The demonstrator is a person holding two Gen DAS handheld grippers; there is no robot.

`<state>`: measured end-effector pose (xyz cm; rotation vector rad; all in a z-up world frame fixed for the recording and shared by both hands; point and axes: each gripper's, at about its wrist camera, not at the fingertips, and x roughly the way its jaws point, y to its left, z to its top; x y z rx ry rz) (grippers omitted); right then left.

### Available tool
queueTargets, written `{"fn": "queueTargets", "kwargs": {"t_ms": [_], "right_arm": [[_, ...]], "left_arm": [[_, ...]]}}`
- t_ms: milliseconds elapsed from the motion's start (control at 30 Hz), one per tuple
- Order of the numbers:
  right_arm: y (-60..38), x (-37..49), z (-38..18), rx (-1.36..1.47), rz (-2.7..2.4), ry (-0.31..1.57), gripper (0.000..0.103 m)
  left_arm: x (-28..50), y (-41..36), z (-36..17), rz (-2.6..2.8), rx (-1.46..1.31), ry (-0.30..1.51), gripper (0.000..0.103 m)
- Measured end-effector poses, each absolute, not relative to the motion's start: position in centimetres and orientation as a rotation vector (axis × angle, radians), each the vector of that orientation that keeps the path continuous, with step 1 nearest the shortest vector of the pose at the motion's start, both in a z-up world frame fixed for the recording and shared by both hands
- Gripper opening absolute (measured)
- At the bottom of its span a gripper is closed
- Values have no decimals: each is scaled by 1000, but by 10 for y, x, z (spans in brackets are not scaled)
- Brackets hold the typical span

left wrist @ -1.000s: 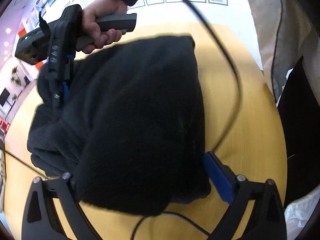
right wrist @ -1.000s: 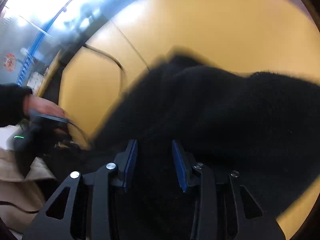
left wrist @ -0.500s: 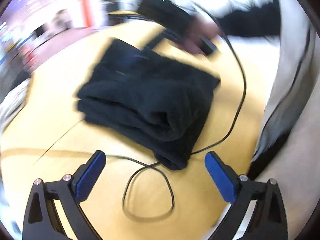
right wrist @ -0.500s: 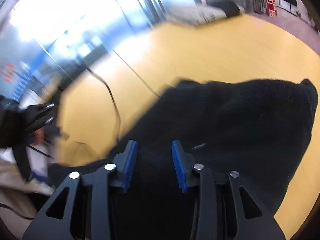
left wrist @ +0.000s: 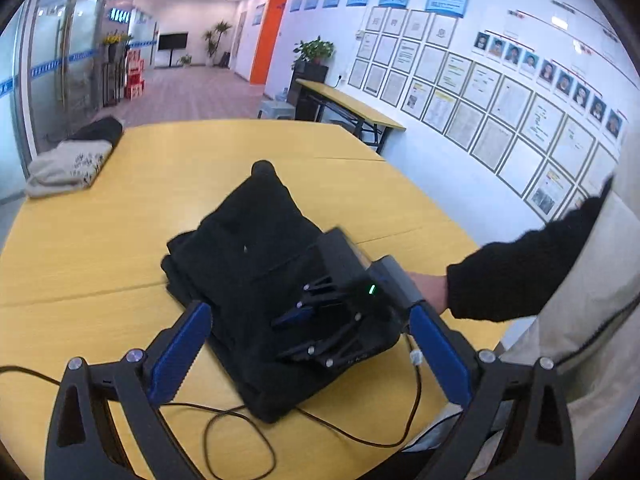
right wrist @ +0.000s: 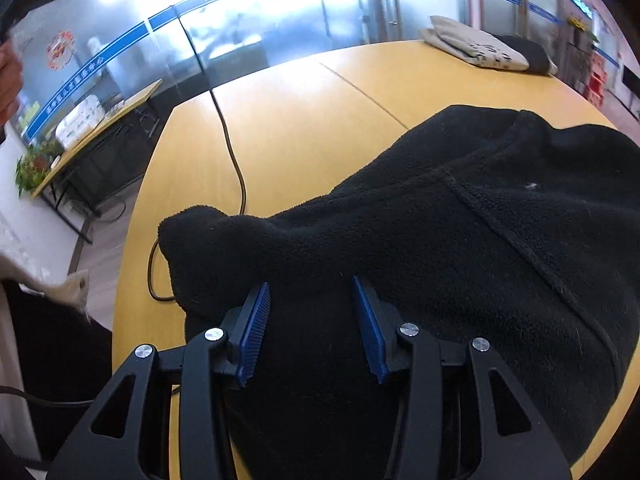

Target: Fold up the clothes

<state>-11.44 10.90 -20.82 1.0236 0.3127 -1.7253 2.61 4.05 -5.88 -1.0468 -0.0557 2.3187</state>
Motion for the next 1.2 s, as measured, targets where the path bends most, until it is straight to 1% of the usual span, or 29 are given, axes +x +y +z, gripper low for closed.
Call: {"fn": "queueTargets", "kwargs": {"t_ms": [67, 133, 167, 200, 233, 300, 333, 400, 467, 533, 567, 600, 633, 667, 733, 800, 867, 967, 1000, 1067, 1133, 1167, 1200], "right_arm": [[123, -147, -181, 1044, -1760, 109, 43], [175, -141, -158, 1030, -1764, -138, 44], [208, -136, -146, 1030, -1756, -253, 50], [241, -131, -134, 1029, -1744, -367, 57], [273, -122, -127, 1050, -1720, -436, 60], [331, -100, -124, 1148, -1666, -495, 67], [355, -88, -130, 1229, -1645, -499, 67], [400, -72, -146, 1383, -1630, -498, 68], [440, -68, -164, 1532, -1683, -472, 69], [467, -81, -176, 1582, -1788, -464, 70], [482, -91, -178, 1570, -1837, -500, 74], [491, -104, -181, 1549, -1875, -549, 81], [495, -115, -189, 1521, -1902, -599, 83], [487, -129, -200, 1501, -1900, -631, 87], [456, -163, -220, 1474, -1865, -676, 87], [404, -200, -230, 1456, -1808, -711, 88], [352, -238, -253, 1451, -1726, -723, 91], [296, -277, -292, 1506, -1640, -666, 96], [281, -287, -301, 1518, -1610, -660, 93], [257, -301, -303, 1492, -1614, -621, 96], [236, -309, -300, 1467, -1643, -577, 95], [229, -308, -299, 1467, -1671, -561, 87], [222, -306, -297, 1466, -1698, -545, 67]], "left_arm": [[22, 39, -62, 2303, -1104, -121, 101], [18, 34, -66, 2290, -1143, -233, 101], [16, 31, -68, 2283, -1163, -290, 102], [10, 22, -75, 2276, -1191, -389, 102], [5, 14, -82, 2267, -1219, -492, 102], [-10, 1, -105, 2227, -1297, -712, 102], [-20, -4, -122, 2192, -1350, -831, 102], [-38, -2, -158, 2154, -1477, -917, 102], [-51, 1, -194, 2150, -1609, -891, 102], [-54, 2, -224, 2108, -1693, -925, 102], [-55, 2, -239, 2086, -1734, -942, 102], [-54, 4, -247, 2075, -1745, -941, 102], [-52, 6, -255, 2065, -1753, -939, 102], [-50, 8, -262, 2055, -1762, -937, 102], [-45, 7, -274, 2034, -1751, -1002, 103], [-42, 6, -282, 2029, -1722, -1051, 103], [-40, 6, -289, 2026, -1690, -1099, 103], [-35, 6, -296, 2030, -1645, -1138, 103], [-34, 6, -296, 2028, -1637, -1139, 103], [-34, 3, -299, 2003, -1641, -1165, 103], [-34, 0, -301, 1977, -1646, -1190, 103], [-34, 0, -302, 1979, -1651, -1211, 103], [-34, -1, -303, 1962, -1662, -1227, 96]]}}
